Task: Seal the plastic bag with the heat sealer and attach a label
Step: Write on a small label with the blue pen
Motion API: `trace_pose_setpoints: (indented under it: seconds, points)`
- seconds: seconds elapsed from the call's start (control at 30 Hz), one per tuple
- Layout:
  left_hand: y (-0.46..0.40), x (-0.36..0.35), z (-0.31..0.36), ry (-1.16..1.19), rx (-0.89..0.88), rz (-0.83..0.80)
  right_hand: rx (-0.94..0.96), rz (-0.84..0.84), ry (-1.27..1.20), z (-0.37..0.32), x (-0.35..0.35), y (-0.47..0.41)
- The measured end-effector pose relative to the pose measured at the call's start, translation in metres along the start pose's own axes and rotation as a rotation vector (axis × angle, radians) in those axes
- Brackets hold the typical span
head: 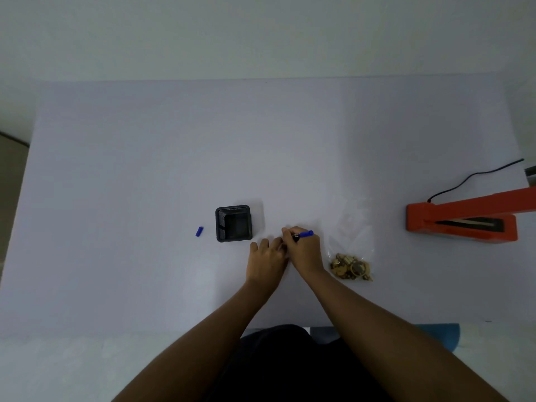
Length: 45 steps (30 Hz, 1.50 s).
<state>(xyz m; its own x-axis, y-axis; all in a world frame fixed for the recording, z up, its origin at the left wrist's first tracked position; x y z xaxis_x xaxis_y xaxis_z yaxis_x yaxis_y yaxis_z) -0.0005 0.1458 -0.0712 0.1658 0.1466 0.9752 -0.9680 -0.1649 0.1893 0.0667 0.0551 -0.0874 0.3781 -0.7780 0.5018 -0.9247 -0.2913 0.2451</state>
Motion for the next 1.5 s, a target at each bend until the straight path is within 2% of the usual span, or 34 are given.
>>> trace_pose_setpoints:
  seconds: [0.77, 1.13, 1.5]
  points:
    - [-0.014, 0.016, 0.010, -0.042, 0.084, -0.204, -0.030, -0.001, 0.009, -0.006, 0.003, 0.001]
    - [-0.015, 0.019, 0.011, -0.067, 0.067, -0.217, -0.079, 0.071, 0.028, -0.004, 0.006, -0.001]
    - [-0.015, 0.018, 0.013, -0.102, 0.037, -0.231, -0.087, 0.073, 0.047, -0.001, 0.011, -0.002]
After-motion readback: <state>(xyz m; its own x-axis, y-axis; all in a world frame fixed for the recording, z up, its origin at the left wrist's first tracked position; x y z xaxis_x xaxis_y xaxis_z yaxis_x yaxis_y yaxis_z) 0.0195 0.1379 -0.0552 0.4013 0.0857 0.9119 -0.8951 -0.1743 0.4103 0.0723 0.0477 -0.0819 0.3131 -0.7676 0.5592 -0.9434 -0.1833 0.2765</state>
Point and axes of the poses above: each hand's wrist, its own y-axis away from the middle knuckle, its own x-axis out of the back of the hand, z = x × y, the point moved 4 cm from there along -y, towards the middle knuckle, and after that the axes turned 8 degrees about x, right-handed, at the moved point
